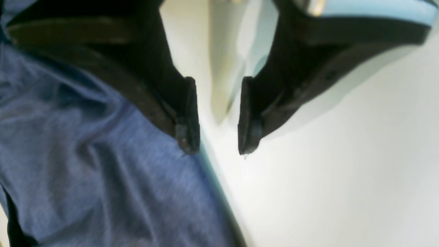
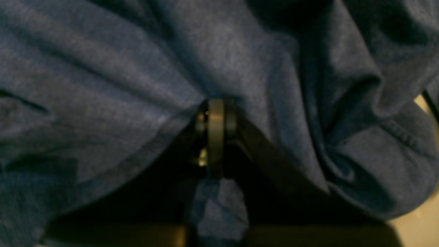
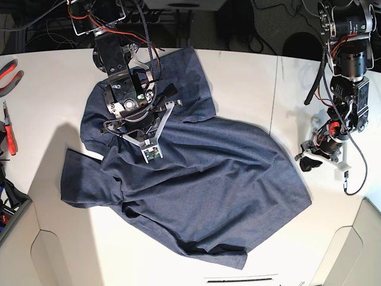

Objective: Layout the t-shirt on the table in an organized manner, then fold the t-shirt properly
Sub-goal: 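Release the fabric with the left gripper and raise it off the shirt, then lower the left gripper and grasp the shirt hem edge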

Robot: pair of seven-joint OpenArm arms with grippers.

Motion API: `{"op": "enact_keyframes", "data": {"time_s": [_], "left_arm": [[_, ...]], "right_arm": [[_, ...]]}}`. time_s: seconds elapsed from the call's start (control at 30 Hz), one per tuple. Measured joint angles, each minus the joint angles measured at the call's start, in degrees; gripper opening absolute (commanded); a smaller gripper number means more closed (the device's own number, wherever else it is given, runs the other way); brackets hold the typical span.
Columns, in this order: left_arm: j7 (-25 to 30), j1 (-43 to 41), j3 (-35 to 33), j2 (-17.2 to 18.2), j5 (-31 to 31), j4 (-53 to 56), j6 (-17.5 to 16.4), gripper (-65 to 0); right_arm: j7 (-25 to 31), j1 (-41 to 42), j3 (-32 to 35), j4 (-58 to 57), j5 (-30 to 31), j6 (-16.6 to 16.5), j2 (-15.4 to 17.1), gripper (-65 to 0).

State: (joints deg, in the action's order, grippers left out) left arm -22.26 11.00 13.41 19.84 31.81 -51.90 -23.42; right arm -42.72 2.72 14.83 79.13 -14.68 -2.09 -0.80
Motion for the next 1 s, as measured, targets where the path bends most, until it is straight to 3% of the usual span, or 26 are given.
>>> {"op": "enact_keyframes", "data": {"time_s": [0.13, 0.93, 1.0], "left_arm": [[0.04, 0.02, -0.11, -0.63, 0.15, 0.26, -3.39, -35.0], [1.11, 0.15, -0.22, -3.61, 0.98, 0.26, -3.41, -35.1], [1.11, 0.13, -0.22, -3.65, 1.01, 0.26, -2.23, -35.1]], "right_arm": [[0.0, 0.0, 0.0, 0.0, 0.0, 0.0, -0.02, -65.0], [0.0, 0.0, 0.0, 0.0, 0.02, 0.0, 0.0, -65.0], [0.0, 0.0, 0.0, 0.0, 0.02, 0.0, 0.0, -65.0]]}}
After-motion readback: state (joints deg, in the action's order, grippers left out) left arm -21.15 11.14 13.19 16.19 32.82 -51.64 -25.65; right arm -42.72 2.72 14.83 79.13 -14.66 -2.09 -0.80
